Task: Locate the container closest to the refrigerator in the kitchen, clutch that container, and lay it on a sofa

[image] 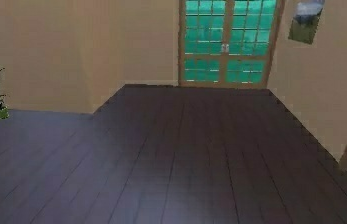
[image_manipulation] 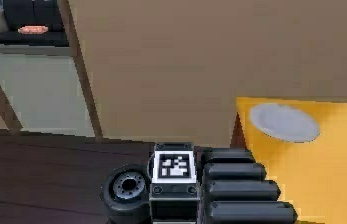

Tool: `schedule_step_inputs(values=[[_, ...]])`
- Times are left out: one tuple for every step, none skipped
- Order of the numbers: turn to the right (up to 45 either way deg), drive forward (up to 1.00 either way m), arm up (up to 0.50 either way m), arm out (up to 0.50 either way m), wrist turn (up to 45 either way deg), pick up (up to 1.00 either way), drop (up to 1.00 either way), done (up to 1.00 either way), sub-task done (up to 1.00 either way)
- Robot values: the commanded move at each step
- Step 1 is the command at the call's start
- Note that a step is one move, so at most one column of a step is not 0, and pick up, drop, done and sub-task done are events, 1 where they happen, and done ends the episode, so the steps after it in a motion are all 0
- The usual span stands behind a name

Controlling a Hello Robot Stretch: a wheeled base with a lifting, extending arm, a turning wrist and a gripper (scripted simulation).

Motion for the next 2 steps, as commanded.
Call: schedule_step_inputs(values=[[0.0, 0.15, 0.0, 0.0, 0.0, 0.0, 0.0, 0.0, 0.0], [45.0, 0.0, 0.0, 0.0, 0.0, 0.0, 0.0, 0.0, 0.0]])
